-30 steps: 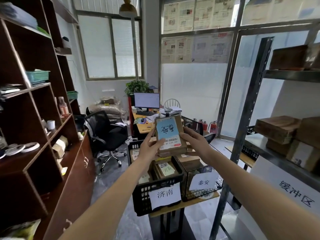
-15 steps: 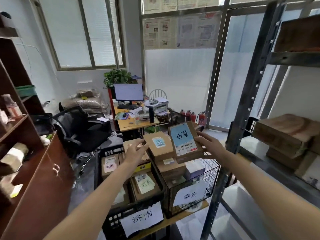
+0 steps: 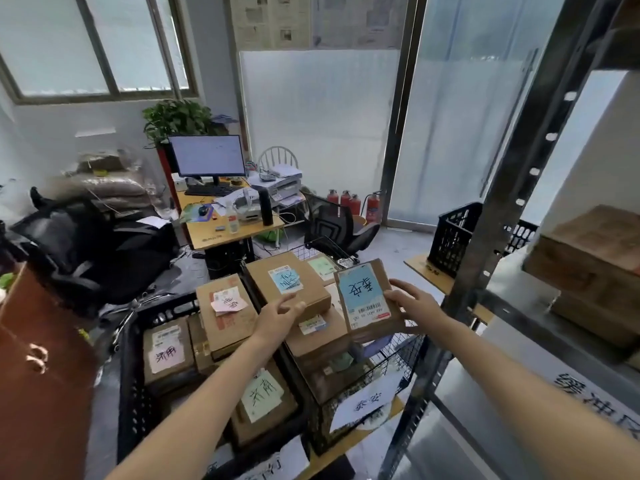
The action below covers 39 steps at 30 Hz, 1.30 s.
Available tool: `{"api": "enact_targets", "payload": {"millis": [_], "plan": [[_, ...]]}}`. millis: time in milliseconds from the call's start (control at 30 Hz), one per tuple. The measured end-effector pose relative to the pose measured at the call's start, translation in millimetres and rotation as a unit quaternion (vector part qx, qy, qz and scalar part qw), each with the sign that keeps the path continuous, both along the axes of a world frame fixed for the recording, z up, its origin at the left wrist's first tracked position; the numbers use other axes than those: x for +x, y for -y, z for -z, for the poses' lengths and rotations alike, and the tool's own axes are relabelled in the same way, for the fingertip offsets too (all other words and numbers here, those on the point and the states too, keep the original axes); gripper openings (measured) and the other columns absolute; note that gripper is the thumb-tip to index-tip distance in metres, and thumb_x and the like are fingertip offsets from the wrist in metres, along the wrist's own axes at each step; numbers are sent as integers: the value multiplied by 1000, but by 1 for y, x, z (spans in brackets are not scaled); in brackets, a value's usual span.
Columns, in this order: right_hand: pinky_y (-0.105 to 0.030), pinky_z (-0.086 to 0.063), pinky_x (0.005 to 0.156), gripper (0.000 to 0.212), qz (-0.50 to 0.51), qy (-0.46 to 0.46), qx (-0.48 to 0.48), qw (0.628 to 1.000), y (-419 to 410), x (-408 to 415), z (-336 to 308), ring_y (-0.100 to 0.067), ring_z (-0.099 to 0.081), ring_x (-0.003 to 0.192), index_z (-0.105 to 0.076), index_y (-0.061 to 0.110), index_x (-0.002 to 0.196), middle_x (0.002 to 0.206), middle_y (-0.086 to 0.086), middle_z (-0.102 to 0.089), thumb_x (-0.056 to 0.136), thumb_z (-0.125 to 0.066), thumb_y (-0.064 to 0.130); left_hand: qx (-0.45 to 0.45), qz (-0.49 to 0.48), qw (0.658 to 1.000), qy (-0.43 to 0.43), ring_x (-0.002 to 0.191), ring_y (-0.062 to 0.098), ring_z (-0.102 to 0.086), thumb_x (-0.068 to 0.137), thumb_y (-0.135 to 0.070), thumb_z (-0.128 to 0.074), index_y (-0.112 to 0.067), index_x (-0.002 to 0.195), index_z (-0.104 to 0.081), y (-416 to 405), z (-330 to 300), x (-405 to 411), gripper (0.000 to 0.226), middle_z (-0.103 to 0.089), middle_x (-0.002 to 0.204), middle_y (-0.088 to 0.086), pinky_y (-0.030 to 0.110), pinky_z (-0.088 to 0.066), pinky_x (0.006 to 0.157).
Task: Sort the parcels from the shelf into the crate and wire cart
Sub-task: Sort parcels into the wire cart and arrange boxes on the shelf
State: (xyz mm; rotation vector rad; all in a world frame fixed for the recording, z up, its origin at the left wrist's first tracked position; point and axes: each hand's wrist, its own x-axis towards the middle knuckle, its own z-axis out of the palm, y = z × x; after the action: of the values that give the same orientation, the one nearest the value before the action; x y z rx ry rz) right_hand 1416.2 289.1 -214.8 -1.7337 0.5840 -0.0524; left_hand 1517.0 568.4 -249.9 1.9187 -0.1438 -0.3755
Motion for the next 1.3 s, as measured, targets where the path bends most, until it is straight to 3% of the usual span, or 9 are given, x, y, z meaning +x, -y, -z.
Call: {"api": "enact_targets", "payload": {"millis": [200, 300, 433, 633, 767, 867, 1000, 1100, 1300], "plan": [[-31, -59, 59, 44, 63, -6, 23, 998, 1, 31, 22, -22, -70, 100, -54, 34, 141, 114, -3, -72, 98, -65, 37, 15, 94, 995, -3, 88, 2, -58, 98, -34, -66, -21, 134, -59, 45, 17, 55, 39, -61, 99, -9, 25, -55, 78], [-27, -58, 59, 42, 102, -3, 19, 995, 1, 46, 30, -19, -70, 97, -53, 32, 141, 110, -3, -72, 99, -63, 35, 17, 161, 987, -17, 91, 4, -60, 99, -36, -64, -24, 135, -56, 63, 19, 76, 39, -64, 107, -4, 9, -49, 65], [-21, -55, 57, 37, 168, 3, 20, 986, 0, 54, 41, -15, -70, 90, -53, 33, 135, 106, -3, -70, 100, -63, 33, 0, 229, 973, -26, 107, 18, -62, 98, -43, -63, -25, 146, -50, 88, 27, 100, 53, -66, 123, 7, 24, -50, 76], [-43, -62, 84, 41, 233, 13, 64, 970, -2, 47, 69, -23, -71, 103, -53, 31, 137, 119, -6, -70, 98, -66, 33, -77, 260, 945, -182, 108, 28, -70, 95, -31, -70, -39, 136, -46, 129, 50, 97, 48, -70, 118, 7, 54, -60, 86], [-55, -60, 88, 41, 246, 5, 103, 964, -3, 37, 77, -27, -70, 107, -52, 34, 134, 122, -6, -68, 97, -68, 29, -110, 263, 934, -217, 98, 26, -74, 91, -24, -74, -42, 130, -51, 137, 68, 93, 49, -72, 116, 11, 42, -64, 76], [-43, -64, 75, 40, 251, -4, 128, 959, -4, 31, 79, -28, -73, 101, -52, 32, 135, 118, -8, -70, 98, -67, 28, -109, 281, 927, -224, 99, 27, -75, 89, -28, -76, -39, 141, -49, 141, 81, 95, 60, -70, 121, 12, 51, -61, 87], [-34, -58, 79, 45, 253, -12, 64, 965, 5, 26, 83, -22, -70, 107, -51, 25, 140, 121, -5, -70, 100, -62, 39, -97, 305, 920, -224, 94, 25, -76, 89, -27, -76, -44, 135, -51, 142, 83, 95, 54, -72, 116, 10, 48, -62, 83], [-39, -53, 95, 52, 248, -30, 14, 968, 14, 21, 82, -22, -62, 119, -48, 25, 145, 132, -3, -63, 100, -58, 48, -39, 365, 912, -181, 89, 19, -76, 91, -31, -73, -40, 143, -46, 131, 85, 101, 59, -72, 110, 7, 30, -61, 70], [-40, -51, 101, 58, 212, -40, 1, 976, 17, 21, 80, -24, -57, 124, -40, 23, 153, 138, -1, -53, 102, -55, 46, 82, 425, 890, -143, 88, 17, -76, 94, -39, -68, -40, 149, -37, 107, 80, 116, 63, -69, 122, 7, 28, -61, 72]]}}
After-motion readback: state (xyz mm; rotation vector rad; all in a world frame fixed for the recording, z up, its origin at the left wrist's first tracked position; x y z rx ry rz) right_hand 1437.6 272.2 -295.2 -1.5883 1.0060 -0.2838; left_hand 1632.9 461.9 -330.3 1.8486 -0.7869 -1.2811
